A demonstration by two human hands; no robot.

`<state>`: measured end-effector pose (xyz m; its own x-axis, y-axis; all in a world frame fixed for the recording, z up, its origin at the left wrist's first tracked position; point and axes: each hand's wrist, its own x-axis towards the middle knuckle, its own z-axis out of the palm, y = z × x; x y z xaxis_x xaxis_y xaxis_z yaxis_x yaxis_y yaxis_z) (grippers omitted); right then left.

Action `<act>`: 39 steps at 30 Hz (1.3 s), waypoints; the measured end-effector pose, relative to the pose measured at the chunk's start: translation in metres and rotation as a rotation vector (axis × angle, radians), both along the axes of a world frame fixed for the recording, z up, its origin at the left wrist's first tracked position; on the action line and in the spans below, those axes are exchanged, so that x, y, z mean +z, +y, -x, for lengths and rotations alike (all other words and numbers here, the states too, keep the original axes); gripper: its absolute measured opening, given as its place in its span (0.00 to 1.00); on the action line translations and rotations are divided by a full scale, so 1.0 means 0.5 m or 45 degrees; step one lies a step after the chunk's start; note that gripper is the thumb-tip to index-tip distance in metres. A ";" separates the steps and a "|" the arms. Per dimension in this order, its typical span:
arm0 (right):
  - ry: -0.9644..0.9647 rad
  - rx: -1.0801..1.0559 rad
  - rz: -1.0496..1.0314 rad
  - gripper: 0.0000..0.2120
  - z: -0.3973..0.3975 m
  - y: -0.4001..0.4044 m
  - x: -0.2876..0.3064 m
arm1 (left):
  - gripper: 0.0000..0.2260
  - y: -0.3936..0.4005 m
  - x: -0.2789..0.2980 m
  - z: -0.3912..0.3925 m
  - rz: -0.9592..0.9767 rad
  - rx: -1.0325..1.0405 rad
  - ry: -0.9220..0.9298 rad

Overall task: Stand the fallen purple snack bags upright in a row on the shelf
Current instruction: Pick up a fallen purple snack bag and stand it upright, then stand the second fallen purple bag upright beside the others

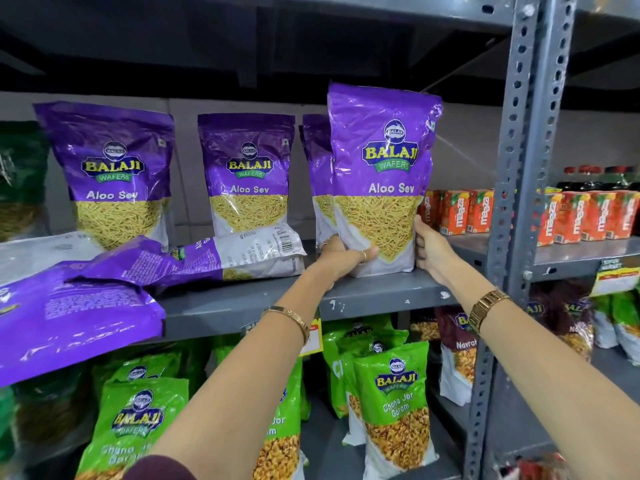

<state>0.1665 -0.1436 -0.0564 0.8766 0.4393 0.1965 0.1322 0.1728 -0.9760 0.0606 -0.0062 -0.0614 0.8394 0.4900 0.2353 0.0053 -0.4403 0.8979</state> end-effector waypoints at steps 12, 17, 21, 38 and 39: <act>-0.095 0.041 -0.108 0.16 0.020 -0.026 -0.013 | 0.36 -0.024 -0.009 0.024 -0.012 -0.081 -0.029; -0.133 0.029 -0.111 0.14 0.016 -0.023 -0.010 | 0.36 -0.021 -0.009 0.018 0.016 -0.108 -0.036; -0.133 0.035 -0.110 0.16 0.013 -0.023 -0.009 | 0.35 -0.019 -0.009 0.014 0.032 -0.112 -0.055; -1.673 -0.927 -0.177 0.09 0.165 0.044 0.027 | 0.22 0.065 0.102 0.171 -0.551 0.615 -0.549; -1.704 -0.872 -0.161 0.09 0.182 0.058 0.033 | 0.21 0.088 0.116 0.187 -0.532 0.654 -0.488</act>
